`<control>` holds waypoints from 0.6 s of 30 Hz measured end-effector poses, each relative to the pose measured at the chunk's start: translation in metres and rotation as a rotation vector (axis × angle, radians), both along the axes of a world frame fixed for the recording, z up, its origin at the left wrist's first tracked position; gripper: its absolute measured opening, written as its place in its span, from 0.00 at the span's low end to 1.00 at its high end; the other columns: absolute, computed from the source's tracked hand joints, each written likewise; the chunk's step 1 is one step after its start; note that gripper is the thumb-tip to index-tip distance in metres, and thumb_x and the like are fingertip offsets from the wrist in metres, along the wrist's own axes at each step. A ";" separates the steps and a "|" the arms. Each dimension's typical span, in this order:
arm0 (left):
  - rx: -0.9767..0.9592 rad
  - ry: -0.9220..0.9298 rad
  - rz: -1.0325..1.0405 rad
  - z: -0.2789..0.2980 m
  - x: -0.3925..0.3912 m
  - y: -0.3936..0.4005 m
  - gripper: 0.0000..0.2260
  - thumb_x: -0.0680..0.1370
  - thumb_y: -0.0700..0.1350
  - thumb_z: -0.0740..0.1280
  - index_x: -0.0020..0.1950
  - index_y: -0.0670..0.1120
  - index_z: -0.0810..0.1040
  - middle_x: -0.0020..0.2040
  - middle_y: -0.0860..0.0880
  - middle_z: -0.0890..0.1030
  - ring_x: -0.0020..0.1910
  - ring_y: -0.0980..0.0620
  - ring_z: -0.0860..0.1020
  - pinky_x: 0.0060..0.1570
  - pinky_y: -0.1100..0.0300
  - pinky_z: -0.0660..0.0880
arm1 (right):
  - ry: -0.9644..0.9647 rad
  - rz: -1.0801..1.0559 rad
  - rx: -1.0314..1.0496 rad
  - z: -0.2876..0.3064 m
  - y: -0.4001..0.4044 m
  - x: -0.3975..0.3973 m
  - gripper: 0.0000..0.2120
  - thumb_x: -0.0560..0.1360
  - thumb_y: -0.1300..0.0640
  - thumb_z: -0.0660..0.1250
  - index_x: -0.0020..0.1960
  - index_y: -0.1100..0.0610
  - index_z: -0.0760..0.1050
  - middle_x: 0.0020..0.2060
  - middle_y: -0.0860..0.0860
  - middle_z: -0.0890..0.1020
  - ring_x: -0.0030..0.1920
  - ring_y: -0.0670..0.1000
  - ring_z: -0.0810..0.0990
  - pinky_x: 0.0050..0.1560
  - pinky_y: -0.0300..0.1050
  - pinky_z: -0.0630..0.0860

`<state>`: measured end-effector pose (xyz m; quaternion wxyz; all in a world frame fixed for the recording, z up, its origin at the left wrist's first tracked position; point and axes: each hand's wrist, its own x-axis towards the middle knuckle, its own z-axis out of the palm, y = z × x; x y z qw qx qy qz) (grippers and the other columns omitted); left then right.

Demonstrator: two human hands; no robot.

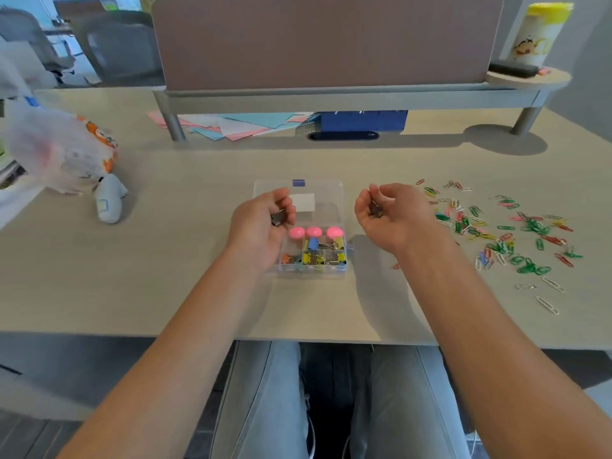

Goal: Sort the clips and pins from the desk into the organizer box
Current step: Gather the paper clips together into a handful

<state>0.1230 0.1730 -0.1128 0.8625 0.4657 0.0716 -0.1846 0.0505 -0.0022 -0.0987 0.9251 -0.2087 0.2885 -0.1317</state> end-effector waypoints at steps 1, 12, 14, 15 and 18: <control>0.050 -0.056 0.001 -0.003 0.000 -0.001 0.15 0.75 0.26 0.52 0.47 0.35 0.78 0.37 0.42 0.77 0.35 0.49 0.76 0.34 0.60 0.75 | -0.002 0.014 -0.007 -0.002 0.003 0.001 0.09 0.80 0.63 0.59 0.49 0.65 0.77 0.46 0.57 0.75 0.43 0.51 0.77 0.43 0.40 0.79; 0.346 -0.368 -0.028 -0.024 -0.008 -0.003 0.12 0.77 0.33 0.60 0.47 0.41 0.84 0.46 0.41 0.86 0.51 0.44 0.84 0.55 0.50 0.78 | -0.007 0.072 -0.033 -0.003 0.018 0.000 0.08 0.80 0.62 0.61 0.48 0.63 0.78 0.44 0.56 0.77 0.41 0.49 0.78 0.45 0.39 0.78; 0.328 -0.391 -0.014 -0.023 -0.008 -0.004 0.12 0.78 0.36 0.59 0.48 0.39 0.83 0.46 0.39 0.85 0.50 0.43 0.85 0.58 0.48 0.79 | -0.009 0.070 -0.051 -0.002 0.020 -0.002 0.09 0.80 0.61 0.60 0.48 0.63 0.78 0.42 0.56 0.78 0.41 0.49 0.78 0.45 0.39 0.78; 0.325 -0.400 -0.008 -0.024 -0.009 -0.004 0.13 0.79 0.37 0.58 0.49 0.38 0.83 0.46 0.39 0.85 0.50 0.43 0.85 0.59 0.47 0.79 | -0.008 0.071 -0.061 -0.002 0.022 -0.002 0.09 0.80 0.61 0.60 0.48 0.63 0.78 0.41 0.56 0.78 0.40 0.49 0.78 0.46 0.39 0.78; 0.320 -0.433 0.015 -0.023 -0.014 -0.001 0.14 0.80 0.38 0.56 0.51 0.36 0.82 0.47 0.38 0.85 0.51 0.43 0.84 0.60 0.47 0.78 | 0.000 0.071 -0.124 -0.004 0.030 -0.003 0.10 0.80 0.60 0.60 0.46 0.62 0.78 0.39 0.56 0.80 0.38 0.50 0.79 0.44 0.40 0.78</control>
